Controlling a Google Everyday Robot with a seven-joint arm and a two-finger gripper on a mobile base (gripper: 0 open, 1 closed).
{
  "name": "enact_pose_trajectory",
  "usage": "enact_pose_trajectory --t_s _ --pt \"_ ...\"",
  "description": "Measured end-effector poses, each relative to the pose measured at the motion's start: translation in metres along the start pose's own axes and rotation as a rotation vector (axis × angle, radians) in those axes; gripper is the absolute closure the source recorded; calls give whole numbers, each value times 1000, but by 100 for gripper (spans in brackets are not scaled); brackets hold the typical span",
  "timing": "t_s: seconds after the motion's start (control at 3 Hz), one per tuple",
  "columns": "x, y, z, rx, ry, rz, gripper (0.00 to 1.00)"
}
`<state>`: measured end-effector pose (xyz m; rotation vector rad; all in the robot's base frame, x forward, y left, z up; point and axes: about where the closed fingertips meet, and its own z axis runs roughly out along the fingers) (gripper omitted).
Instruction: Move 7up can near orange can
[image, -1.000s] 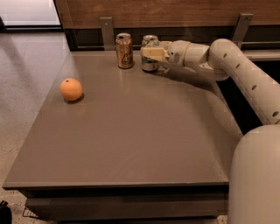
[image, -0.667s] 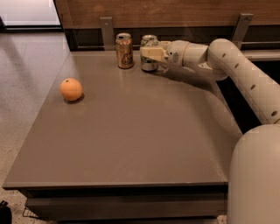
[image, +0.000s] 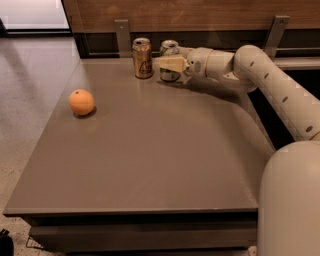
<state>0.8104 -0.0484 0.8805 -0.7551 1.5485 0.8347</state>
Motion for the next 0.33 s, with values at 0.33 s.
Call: enact_pose_trajectory --t_s 0.33 --pt "0 0 0 0 0 0 0"
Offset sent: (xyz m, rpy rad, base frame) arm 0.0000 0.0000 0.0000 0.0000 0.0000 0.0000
